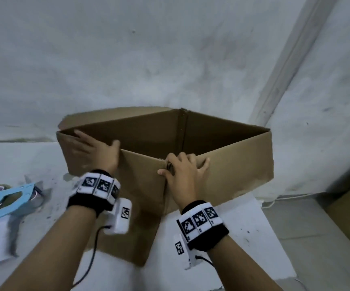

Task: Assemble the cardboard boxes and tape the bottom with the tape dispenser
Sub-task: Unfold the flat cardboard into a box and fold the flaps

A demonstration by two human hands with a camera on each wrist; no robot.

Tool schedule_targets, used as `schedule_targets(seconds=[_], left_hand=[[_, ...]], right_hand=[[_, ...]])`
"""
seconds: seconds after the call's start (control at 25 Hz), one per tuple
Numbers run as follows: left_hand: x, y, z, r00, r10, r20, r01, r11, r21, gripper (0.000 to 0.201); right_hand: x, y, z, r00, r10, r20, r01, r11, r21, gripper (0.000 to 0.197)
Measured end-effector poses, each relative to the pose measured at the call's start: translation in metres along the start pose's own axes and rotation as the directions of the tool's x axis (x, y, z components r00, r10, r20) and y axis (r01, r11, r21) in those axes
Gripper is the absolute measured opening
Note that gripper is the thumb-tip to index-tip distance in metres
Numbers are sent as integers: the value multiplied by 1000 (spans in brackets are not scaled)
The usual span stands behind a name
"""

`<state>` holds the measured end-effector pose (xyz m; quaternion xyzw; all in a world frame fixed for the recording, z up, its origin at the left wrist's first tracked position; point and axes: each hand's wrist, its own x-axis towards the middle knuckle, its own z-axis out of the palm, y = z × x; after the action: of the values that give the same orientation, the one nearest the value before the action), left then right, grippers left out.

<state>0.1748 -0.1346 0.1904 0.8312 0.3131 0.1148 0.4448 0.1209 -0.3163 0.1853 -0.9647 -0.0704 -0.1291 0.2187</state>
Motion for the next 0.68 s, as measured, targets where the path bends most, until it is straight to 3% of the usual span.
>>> schedule_targets(seconds=[0.04, 0.12, 0.32, 0.52, 0.68], left_hand=[[-22, 0, 11, 995, -41, 87, 53, 988, -147, 97], [-52, 2, 26, 987, -29, 157, 67, 968, -242, 91], [-50, -5, 3, 971, 68, 229, -37, 990, -139, 76], [-21, -23, -31, 939, 164, 301, -131, 983, -127, 74], [-54, -21, -16, 927, 190, 322, -149, 978, -147, 86]], right_hand=[[-6, -5, 3, 1000, -10, -4, 10, 1000, 6, 14], [-13, -8, 7, 999, -49, -14, 49, 999, 19, 17], [-28, 29, -10, 937, -331, 111, 329, 944, 40, 46], [-21, 94, -49, 996, -62, 58, 69, 989, -129, 41], [-19, 83, -50, 999, -22, 29, 28, 974, -226, 31]])
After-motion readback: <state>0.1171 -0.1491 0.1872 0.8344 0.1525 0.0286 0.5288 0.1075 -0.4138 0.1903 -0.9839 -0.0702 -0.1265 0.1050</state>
